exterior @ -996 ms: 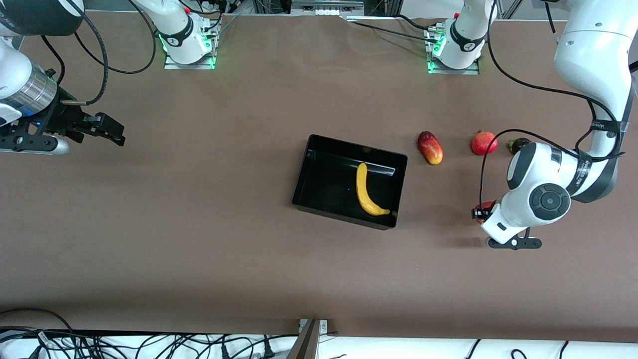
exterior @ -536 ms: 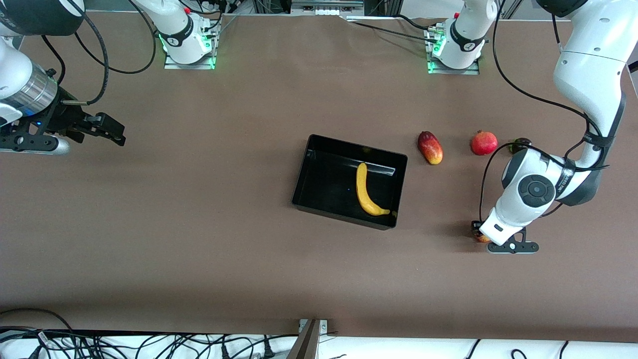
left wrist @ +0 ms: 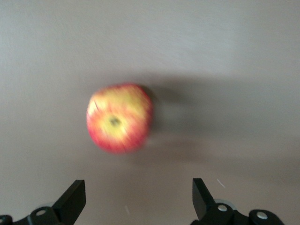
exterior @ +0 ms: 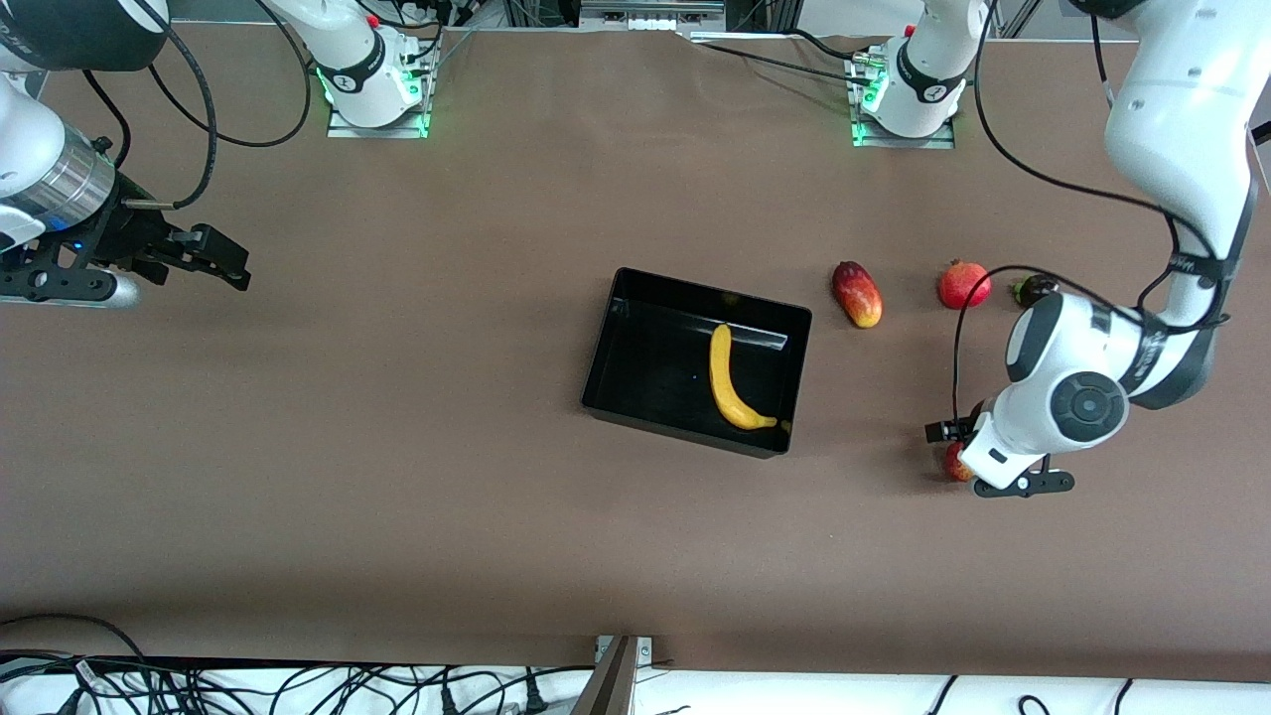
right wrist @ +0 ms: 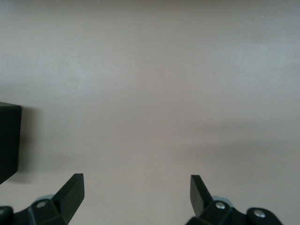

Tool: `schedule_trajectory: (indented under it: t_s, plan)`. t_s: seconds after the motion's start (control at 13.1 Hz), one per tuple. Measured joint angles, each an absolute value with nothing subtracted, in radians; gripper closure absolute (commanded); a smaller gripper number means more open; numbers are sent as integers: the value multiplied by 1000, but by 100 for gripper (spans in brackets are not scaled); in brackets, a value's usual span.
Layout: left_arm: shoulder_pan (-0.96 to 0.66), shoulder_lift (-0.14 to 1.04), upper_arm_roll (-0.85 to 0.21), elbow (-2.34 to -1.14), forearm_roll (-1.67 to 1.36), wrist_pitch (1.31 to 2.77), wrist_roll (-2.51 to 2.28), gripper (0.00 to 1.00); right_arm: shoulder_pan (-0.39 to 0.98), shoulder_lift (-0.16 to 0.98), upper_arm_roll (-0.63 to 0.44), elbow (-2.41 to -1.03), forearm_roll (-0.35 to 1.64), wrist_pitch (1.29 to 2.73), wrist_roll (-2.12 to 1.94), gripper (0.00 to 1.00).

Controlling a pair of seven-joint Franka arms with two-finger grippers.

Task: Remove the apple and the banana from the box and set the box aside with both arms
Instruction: 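Carry the apple out of the box and set it on the table, then move the left gripper back into the box and grasp the banana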

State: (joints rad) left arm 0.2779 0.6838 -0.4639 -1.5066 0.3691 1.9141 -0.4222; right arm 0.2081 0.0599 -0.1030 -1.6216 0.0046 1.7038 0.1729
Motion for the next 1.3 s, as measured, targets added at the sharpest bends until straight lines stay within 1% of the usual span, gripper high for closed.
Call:
schedule_trajectory:
  t_s: [0.08, 0.23, 0.46, 0.69, 1.0, 1.3]
  plan:
    - [242, 640, -465, -1491, 292, 1866, -453, 0, 208, 60, -103, -1622, 5, 1704, 173, 0]
    - [146, 566, -464, -1488, 191, 1832, -617, 0, 208, 60, -103, -1622, 5, 1704, 173, 0]
    - [-27, 543, -452, -1492, 157, 1847, -939, 0, 208, 60, -103, -1622, 5, 1704, 173, 0]
    - [-144, 571, -406, -1521, 156, 1969, -1123, 0, 208, 60, -103, -1622, 5, 1704, 173, 0]
    - [-238, 684, -334, -1528, 163, 2125, -1243, 0, 208, 60, -103, -1621, 5, 1704, 173, 0]
    - [-276, 742, -319, -1528, 240, 2208, -1355, 0, 208, 60, -103, -1621, 5, 1704, 173, 0]
